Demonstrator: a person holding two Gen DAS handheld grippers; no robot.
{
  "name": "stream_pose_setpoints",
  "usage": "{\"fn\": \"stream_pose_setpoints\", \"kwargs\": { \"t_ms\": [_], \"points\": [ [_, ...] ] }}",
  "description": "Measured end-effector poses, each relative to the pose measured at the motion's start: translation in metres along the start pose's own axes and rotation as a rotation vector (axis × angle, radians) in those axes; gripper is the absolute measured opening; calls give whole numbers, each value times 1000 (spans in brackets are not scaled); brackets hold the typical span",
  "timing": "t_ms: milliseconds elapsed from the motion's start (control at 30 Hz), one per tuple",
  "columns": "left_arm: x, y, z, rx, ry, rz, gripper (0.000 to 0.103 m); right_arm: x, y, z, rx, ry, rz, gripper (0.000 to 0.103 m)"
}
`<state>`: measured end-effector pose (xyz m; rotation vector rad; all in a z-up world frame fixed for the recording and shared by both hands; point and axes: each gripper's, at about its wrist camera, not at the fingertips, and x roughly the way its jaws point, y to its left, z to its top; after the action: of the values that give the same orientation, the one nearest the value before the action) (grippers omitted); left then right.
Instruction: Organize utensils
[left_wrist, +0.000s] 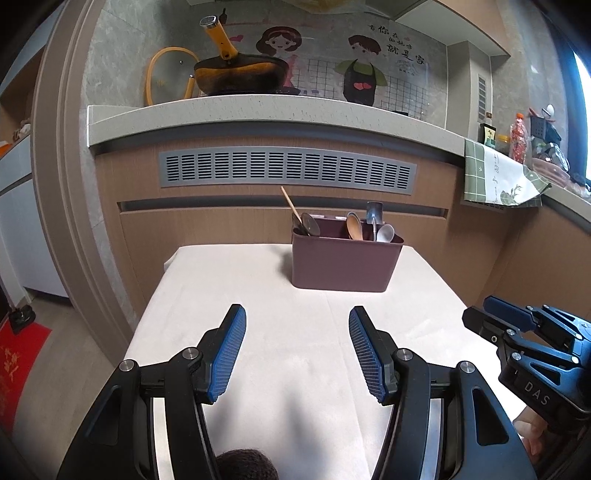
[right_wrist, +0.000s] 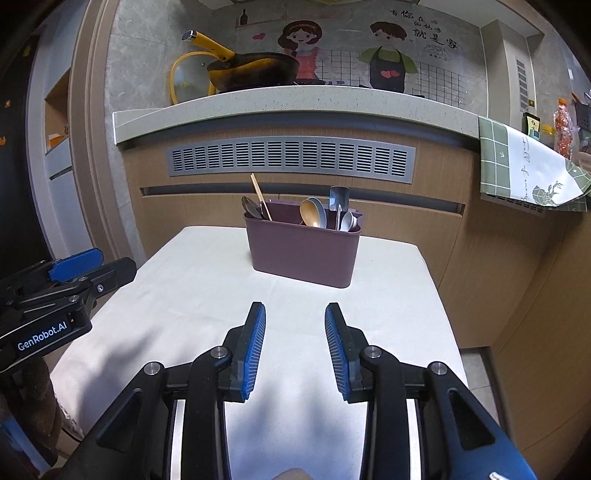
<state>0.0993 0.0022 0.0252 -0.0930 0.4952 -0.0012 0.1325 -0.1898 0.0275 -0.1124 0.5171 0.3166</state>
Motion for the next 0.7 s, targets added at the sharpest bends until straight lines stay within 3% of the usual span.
{"fn": "stream_pose_setpoints", "kwargs": {
  "t_ms": [700],
  "points": [
    [2,-1,-6,-1,14,-1,59,1,-4,-2,6,8,-5,32]
  ]
}}
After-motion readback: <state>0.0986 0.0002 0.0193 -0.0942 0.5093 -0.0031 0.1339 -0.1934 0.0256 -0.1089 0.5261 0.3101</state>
